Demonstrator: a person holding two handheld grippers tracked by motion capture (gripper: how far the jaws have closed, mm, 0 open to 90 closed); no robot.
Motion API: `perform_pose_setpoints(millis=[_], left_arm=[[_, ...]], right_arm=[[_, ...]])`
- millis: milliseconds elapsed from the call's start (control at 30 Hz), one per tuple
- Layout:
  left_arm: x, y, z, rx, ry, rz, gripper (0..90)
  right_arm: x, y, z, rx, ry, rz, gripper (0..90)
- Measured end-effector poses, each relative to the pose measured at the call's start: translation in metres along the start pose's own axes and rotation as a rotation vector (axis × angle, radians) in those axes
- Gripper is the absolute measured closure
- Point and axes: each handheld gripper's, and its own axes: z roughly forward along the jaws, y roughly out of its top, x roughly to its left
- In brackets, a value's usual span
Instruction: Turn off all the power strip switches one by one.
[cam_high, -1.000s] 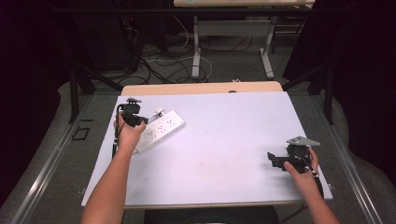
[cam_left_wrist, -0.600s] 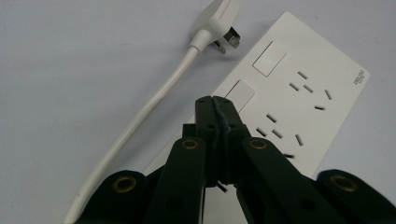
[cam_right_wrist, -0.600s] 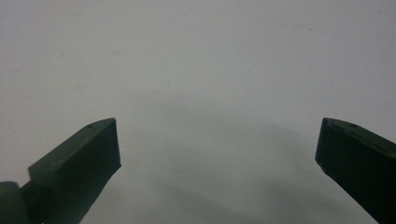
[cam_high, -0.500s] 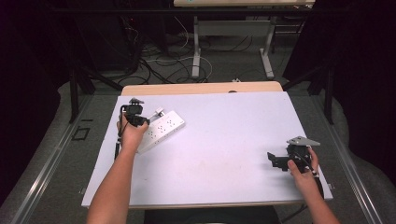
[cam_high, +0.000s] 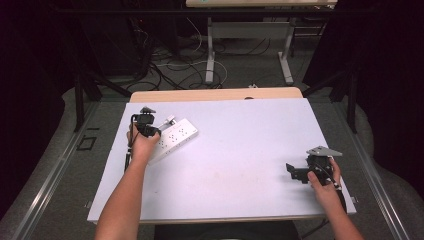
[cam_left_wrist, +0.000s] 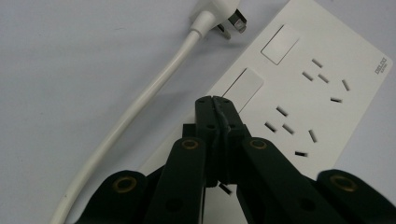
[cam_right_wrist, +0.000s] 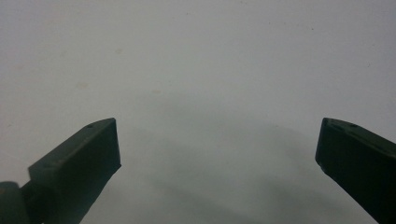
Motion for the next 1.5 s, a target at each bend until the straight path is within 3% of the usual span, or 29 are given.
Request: perform_pose_setpoints(millis=[533,733,1500], left_arm=[[-0.001,-0.002,0.003,-0.007,-0.014,0.009,90.0],[-0.003,-0.001,0.004,-0.006,-0.02,-0.014,90.0],[-0.017,0.013,-0.004,-0.044,-0.011,0.019,90.0]], right_arm=[[0.001,0.0,0.0,-0.001,0.004,-0.004,0.0],[0.0,0.0,0.0,-0.002,0.003,-0.004,0.0],[0.0,0.0,0.0,-0.004,0.005,-0.005,0.0]])
